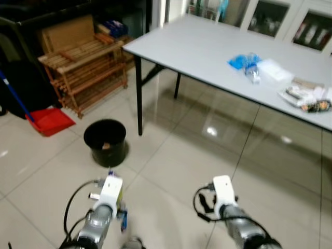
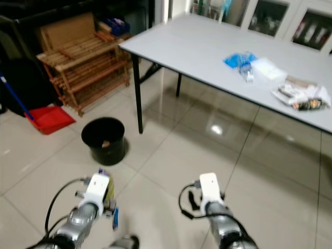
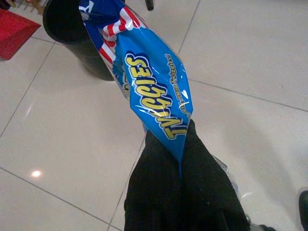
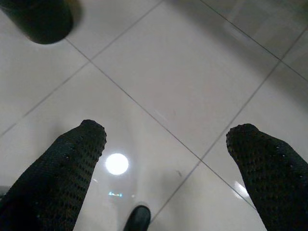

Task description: Picking trash to rubbish bin

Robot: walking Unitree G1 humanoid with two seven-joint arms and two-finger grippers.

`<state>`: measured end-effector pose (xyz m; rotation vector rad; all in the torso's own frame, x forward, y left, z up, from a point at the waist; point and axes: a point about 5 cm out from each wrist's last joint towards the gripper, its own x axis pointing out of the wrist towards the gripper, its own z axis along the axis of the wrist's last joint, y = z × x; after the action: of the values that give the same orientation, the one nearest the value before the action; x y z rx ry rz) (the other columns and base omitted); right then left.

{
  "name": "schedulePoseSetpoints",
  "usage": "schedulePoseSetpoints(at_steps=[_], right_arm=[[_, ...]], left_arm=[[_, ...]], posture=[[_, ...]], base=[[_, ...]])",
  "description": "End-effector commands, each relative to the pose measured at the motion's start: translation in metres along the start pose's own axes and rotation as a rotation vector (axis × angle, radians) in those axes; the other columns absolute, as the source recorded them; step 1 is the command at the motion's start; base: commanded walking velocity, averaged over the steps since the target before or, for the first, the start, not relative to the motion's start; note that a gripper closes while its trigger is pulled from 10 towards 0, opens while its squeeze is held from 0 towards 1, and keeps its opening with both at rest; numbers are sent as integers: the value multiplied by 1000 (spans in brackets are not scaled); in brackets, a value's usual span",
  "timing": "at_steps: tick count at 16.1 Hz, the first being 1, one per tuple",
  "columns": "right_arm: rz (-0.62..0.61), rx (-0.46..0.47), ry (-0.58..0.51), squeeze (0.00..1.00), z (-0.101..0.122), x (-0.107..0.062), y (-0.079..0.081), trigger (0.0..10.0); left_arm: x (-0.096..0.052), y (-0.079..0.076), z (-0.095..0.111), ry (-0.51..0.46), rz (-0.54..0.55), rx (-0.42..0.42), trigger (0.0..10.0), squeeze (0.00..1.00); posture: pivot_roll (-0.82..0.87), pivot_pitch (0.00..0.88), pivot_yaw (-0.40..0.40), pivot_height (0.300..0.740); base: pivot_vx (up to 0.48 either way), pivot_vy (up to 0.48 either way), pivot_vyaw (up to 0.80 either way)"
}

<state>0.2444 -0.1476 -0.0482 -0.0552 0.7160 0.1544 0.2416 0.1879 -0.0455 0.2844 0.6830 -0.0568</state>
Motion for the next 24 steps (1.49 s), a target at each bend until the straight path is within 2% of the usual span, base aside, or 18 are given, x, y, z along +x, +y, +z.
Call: schedulePoseSetpoints(at_steps=[1,8,13,18,20,22,24], right_arm=[[-12,23,12,0,-7,-2,-5,10000],[8,-21,29,0,-11,-3,-1,10000],[6,11,23,0,-10,-3,-2,10000],[13,-13,40,0,-13,-3,-3,10000],[9,-35,34,0,-12,-3,-3,10000],[13,-19,36,0,-12,-3,-2,10000],[10,3,33,0,-13,-3,-2,10000]], left_arm=[[1,-2,3,-4,7,-1,10000,0],[2,-4,5,-7,13,-9,10000,0],[2,-3,6,-10,14,-8,10000,0],[2,-4,5,-6,14,-2,10000,0],[2,-4,5,-7,14,-3,10000,0],[2,-5,5,-8,13,-1,10000,0],[2,-5,6,-9,11,-1,10000,0]], posture=[[6,47,-68,740],[8,48,-68,740],[9,47,-68,740],[11,49,-68,740],[10,49,-68,740],[11,49,-68,740],[10,48,-67,740]], base=[[360,0,0],[366,0,114],[367,0,160],[365,0,0],[366,0,666],[364,0,800],[362,0,0]])
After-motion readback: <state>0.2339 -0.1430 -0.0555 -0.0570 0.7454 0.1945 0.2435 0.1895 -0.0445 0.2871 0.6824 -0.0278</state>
